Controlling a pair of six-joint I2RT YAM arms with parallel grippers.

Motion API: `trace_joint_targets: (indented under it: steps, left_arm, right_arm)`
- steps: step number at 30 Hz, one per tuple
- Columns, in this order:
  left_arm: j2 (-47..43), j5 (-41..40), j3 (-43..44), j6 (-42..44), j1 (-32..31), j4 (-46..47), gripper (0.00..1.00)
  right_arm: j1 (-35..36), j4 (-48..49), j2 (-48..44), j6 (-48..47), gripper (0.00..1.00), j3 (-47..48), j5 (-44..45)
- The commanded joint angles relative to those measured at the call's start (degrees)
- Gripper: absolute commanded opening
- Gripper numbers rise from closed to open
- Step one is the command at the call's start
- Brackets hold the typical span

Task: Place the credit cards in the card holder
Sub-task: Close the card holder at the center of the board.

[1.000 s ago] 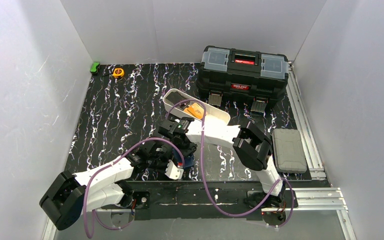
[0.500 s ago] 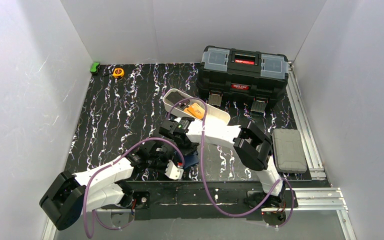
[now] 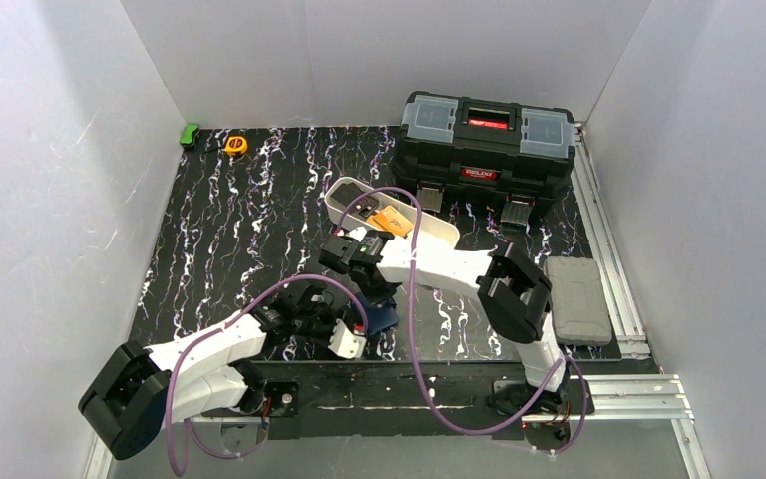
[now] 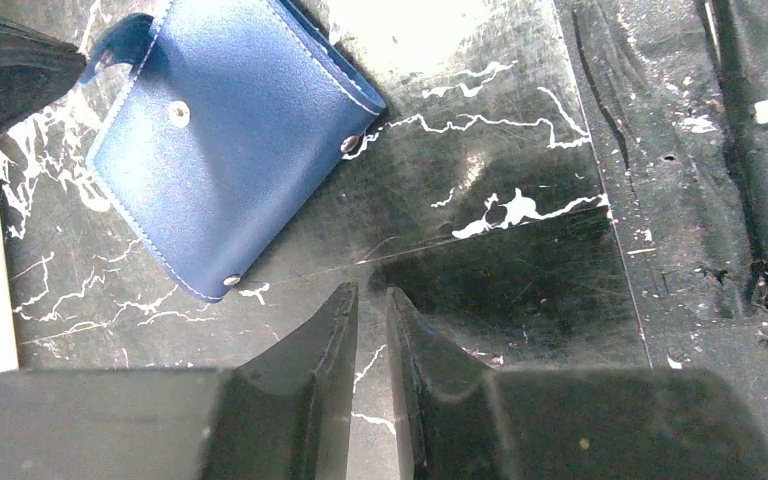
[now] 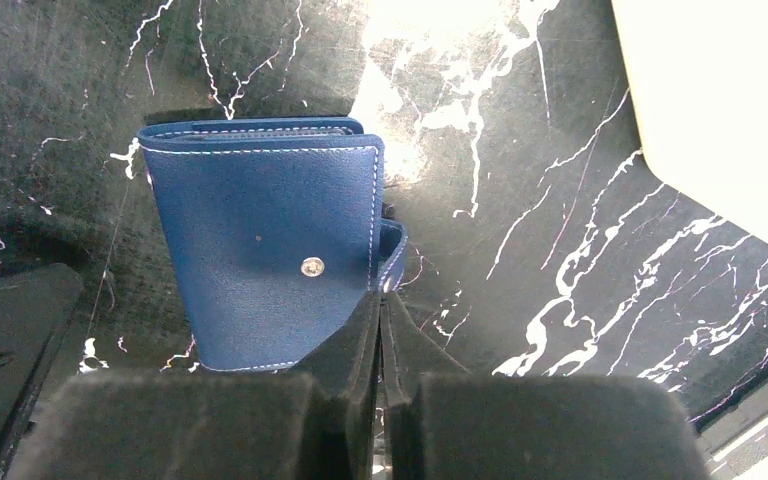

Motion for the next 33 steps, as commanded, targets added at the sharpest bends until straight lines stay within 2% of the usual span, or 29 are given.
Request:
trace_joint_targets:
  steps: [1, 6, 11, 17, 24, 30, 31, 33]
  left_arm:
    - [-0.86, 2.56, 1.41, -0.61, -0.43, -2.71, 0.17]
    - [-0.96, 2.78, 0.65, -0.89, -0.4, -0.22, 0.17]
    - [0.11, 3.01, 0.88, -0.57, -0.42, 1.32, 0.18]
    - [1.15, 2.74, 0.66, -1.22, -0.43, 3.87, 0.19]
    - [2.52, 2.59, 0.52, -1.72, -0.71, 5.59, 0.19]
    - [2.42, 2.78, 0.03, -2.37, -0.79, 6.34, 0.19]
    - [2.29, 2.8, -0.03, -2.47, -0.81, 6.29, 0.19]
    - [2.02, 2.8, -0.18, -2.48, -0.9, 6.27, 0.19]
  right_arm:
    - [0.29, -0.45, -3.03, 1.39, 0.03, -0.48, 2.1]
    - [-0.07, 1.72, -4.36, 1.23, 0.01, -2.14, 0.08]
    - [-1.98, 11.15, -8.85, 0.05, 0.01, -8.17, -10.22]
    - [-3.32, 15.61, -10.73, -1.51, 0.01, -10.65, -17.11]
    - [-3.93, 17.43, -10.99, -1.7, 0.01, -11.8, -19.75]
    - [-4.27, 15.7, -10.53, -1.17, 0.01, -11.75, -18.33]
    - [-4.34, 15.29, -10.96, -1.1, 0.04, -12.11, -17.47]
    - [-4.37, 14.96, -12.49, -0.23, 0.31, -13.28, -14.88]
